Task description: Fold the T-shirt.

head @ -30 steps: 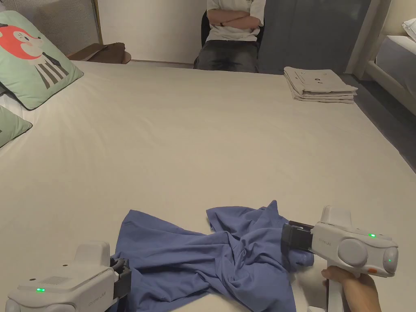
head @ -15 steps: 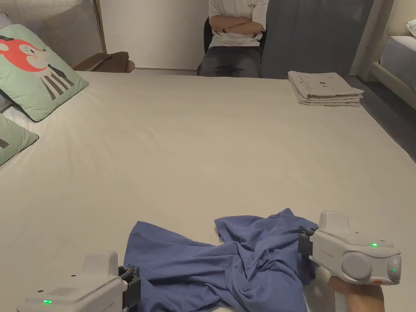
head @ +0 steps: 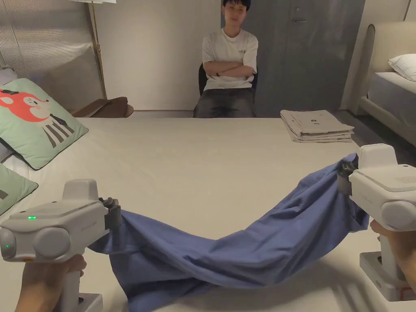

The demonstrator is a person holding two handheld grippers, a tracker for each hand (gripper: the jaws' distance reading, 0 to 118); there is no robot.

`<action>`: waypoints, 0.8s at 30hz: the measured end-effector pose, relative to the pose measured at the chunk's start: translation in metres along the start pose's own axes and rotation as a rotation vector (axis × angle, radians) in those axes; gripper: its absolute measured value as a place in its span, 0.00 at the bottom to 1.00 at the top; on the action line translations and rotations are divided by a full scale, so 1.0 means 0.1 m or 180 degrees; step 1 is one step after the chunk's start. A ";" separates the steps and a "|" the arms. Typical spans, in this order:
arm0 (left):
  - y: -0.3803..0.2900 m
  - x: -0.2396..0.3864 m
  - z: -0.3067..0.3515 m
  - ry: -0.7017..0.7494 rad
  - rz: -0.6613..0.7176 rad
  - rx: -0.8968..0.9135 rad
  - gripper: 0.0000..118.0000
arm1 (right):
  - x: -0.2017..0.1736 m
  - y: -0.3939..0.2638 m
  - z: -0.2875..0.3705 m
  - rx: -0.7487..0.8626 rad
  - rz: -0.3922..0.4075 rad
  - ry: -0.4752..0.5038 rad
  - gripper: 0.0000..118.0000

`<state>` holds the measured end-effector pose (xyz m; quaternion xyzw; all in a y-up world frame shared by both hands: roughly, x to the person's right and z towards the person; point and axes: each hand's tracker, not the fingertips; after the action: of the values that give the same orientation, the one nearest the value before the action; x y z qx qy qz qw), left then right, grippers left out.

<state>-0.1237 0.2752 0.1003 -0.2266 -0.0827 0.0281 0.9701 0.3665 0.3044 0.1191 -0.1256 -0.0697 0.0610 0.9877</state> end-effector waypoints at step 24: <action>1.31 -0.67 -1.22 0.0709 0.0238 0.0345 0.01 | 0.02 0.55 -1.15 0.0150 -0.0519 -0.0017 0.01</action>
<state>-0.1713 0.3335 -0.0759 -0.1785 0.0356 0.0433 0.9823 0.3805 0.3303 -0.0046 -0.0962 -0.0809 -0.0177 0.9919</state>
